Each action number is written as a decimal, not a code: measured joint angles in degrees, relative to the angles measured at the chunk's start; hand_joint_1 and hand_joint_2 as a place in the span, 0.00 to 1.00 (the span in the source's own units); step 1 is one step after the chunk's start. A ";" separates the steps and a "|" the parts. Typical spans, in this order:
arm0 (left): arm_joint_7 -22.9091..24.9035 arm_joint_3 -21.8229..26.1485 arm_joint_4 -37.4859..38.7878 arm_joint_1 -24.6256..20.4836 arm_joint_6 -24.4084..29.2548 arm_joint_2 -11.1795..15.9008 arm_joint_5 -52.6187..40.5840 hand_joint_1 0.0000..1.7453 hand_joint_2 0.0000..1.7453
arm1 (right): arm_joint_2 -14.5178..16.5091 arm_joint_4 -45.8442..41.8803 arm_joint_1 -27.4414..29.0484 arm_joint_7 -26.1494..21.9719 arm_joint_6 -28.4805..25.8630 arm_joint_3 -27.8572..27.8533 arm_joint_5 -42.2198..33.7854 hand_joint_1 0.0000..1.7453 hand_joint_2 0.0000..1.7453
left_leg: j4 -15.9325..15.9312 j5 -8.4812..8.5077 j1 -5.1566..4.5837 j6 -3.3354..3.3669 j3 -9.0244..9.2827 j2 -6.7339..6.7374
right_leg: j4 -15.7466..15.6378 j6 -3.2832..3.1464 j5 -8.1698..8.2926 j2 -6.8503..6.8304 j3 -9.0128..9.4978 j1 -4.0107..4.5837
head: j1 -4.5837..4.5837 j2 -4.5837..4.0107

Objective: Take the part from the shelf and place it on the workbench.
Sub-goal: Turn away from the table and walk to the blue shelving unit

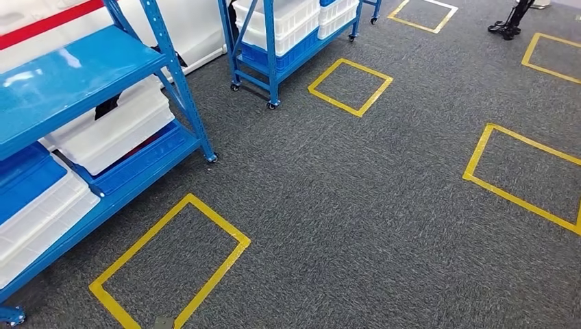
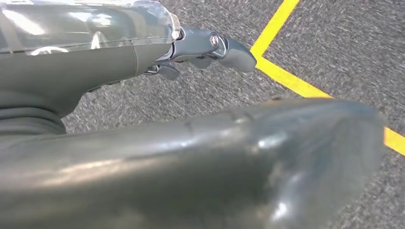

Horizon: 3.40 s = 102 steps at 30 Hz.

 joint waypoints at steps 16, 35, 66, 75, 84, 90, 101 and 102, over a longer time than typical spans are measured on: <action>-0.08 -0.01 0.00 0.08 -0.25 -0.29 -0.47 0.00 0.00 | 0.01 0.03 0.07 0.15 -0.33 -0.02 -0.72 0.00 0.00 | 0.56 0.32 0.66 -1.30 -0.85 -8.29 | 0.59 -0.39 0.98 8.24 -1.42 -0.84 | 0.01 -0.01; -0.91 -0.03 0.00 -0.14 -0.42 -0.49 -1.08 0.00 0.00 | 0.18 0.01 0.32 -0.65 -0.28 -0.05 -0.85 0.00 0.00 | -0.77 0.92 0.49 1.23 0.27 -2.30 | 9.51 1.01 -5.67 5.30 -4.12 -0.40 | 0.03 -0.01; -0.92 -0.05 0.00 -0.16 -0.59 -0.58 -1.18 0.00 0.00 | 0.39 0.03 0.33 -0.33 -0.08 -0.18 -0.92 0.00 0.00 | -0.85 1.40 0.44 1.38 0.00 -2.36 | 11.16 1.21 -6.35 5.41 -4.71 -0.43 | 0.05 0.00; -0.57 -0.05 0.00 -0.18 -1.23 -0.65 -1.22 0.00 0.00 | 0.38 0.05 0.72 -0.11 -0.11 -0.49 -1.14 0.00 0.00 | 0.17 0.89 0.53 -0.35 -0.52 -8.33 | 0.72 0.76 1.54 9.58 -1.73 -0.95 | 0.05 0.01; -2.04 -0.30 0.00 -0.06 -3.89 -0.39 -1.25 0.00 0.00 | 0.40 0.05 0.84 1.61 -1.41 -1.24 -2.41 0.00 0.00 | 16.55 -5.82 0.91 -2.26 -8.38 -2.54 | -0.12 -1.28 0.69 4.87 -0.71 -0.84 | 0.04 -0.01; -2.25 -0.73 0.00 0.04 -4.33 -0.15 -1.25 0.00 0.00 | 0.41 0.05 0.76 2.00 -1.62 -1.89 -2.55 0.00 0.00 | 0.47 -0.26 0.15 -0.23 -0.16 -1.24 | -0.10 0.30 -0.63 3.84 1.42 -0.54 | 0.04 0.00; -2.15 -0.97 0.00 0.31 -4.39 -0.28 -1.22 0.00 0.00 | 0.26 0.03 1.18 1.90 -1.39 -2.16 -2.55 0.00 0.00 | -0.78 -4.22 0.39 1.53 6.46 -3.10 | 11.45 1.37 -2.22 5.90 -10.11 -0.76 | 0.06 -0.01; -2.14 -0.97 0.01 0.36 -4.39 -0.37 -1.21 0.00 0.00 | 0.15 0.06 1.42 1.86 -1.31 -2.19 -2.55 0.00 0.00 | -0.71 -5.01 0.35 1.35 7.27 -3.26 | 7.74 1.03 1.28 6.02 -9.69 -0.58 | 0.05 -0.01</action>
